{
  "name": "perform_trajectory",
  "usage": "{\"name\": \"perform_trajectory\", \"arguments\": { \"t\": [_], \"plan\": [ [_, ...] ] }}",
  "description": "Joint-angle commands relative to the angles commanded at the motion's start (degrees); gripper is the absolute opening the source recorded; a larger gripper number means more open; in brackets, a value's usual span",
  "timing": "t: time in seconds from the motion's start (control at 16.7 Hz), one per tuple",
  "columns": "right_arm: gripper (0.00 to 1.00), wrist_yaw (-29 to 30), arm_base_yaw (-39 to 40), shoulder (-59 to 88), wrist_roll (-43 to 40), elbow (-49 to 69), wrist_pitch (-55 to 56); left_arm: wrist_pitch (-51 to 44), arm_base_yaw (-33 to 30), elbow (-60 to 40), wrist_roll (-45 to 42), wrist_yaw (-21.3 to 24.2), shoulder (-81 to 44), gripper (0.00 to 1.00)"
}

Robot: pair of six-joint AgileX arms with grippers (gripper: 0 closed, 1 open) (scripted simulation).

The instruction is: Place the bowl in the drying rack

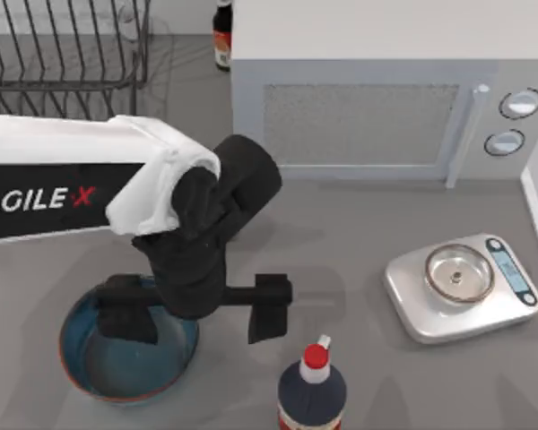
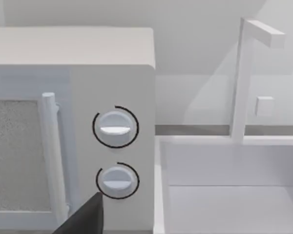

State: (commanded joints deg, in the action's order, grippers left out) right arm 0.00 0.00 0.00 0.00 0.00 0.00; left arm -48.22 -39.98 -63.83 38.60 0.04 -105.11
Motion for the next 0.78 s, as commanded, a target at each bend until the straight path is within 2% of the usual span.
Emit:
{"name": "perform_trajectory", "arguments": {
  "t": [0.36, 0.78],
  "plan": [
    [1.00, 0.00, 0.00, 0.00, 0.00, 0.00, 0.00, 2.07, -0.03, 1.69, 0.01, 0.00, -0.86, 1.00],
    [1.00, 0.00, 0.00, 0.00, 0.00, 0.00, 0.00, 2.07, -0.03, 1.69, 0.01, 0.00, -0.86, 0.47]
  ]
}}
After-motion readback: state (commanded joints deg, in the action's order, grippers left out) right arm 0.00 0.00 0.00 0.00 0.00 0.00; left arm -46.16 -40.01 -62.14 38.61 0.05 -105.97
